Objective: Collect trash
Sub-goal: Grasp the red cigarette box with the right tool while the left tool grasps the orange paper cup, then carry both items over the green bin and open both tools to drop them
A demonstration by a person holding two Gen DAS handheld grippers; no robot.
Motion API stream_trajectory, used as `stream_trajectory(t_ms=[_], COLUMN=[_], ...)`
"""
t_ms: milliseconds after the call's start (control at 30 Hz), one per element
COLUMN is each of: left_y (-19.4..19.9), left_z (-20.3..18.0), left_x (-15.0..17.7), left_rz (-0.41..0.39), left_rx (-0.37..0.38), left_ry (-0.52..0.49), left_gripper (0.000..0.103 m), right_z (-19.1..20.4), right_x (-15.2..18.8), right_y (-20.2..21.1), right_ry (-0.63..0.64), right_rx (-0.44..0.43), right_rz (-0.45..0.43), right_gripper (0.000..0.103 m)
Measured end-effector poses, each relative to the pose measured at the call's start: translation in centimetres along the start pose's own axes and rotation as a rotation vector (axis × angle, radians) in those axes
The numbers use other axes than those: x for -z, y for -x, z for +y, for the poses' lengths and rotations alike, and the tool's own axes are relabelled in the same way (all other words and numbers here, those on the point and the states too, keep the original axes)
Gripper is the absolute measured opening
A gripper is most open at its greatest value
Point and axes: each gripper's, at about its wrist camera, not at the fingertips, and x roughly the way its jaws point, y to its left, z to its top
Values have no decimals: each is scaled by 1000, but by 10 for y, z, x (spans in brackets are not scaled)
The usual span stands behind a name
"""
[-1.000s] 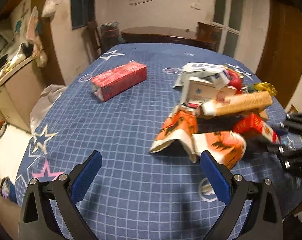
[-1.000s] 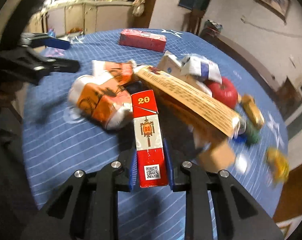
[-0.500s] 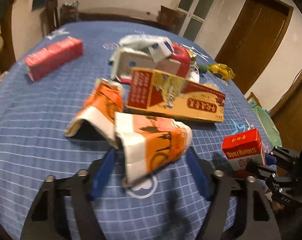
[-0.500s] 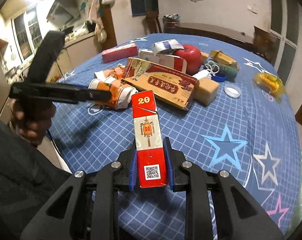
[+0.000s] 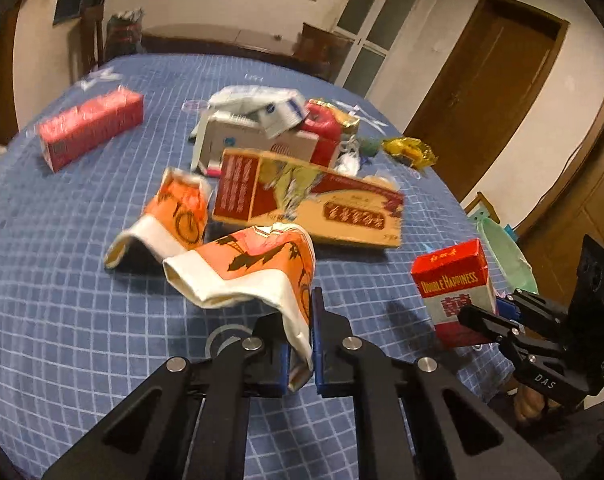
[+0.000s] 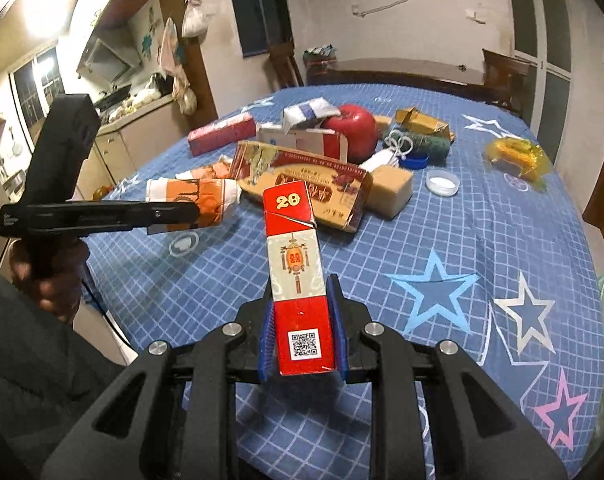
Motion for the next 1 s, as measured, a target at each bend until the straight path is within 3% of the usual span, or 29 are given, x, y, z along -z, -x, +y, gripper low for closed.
stream_trajectory(t_ms=[267,433,600,800,1000], left_y=[23,23,6,-31,-71], left_z=[-42,-80,-137,-231,-319], left_x=[-23,-52,-73,-91,-89], left_rz=[-102,-151,-181,-182,-167], left_rx=[-153,-200,-176,-70,11], left_ry=[-122,-211,-313,-473,-628], left_gripper=[10,10,10,10,10], right_z=[-16,-39,-72,-121,-171], right_x=[-10,-15,-18,-11,8], right_y=[21,40,75,126,176], right_ry=[-91,-147,-186,-267,-363], right_rx=[76,164,278,442,601], right_rz=[-101,-152,-207,-235,-228], right_gripper=[22,22,22,22,22])
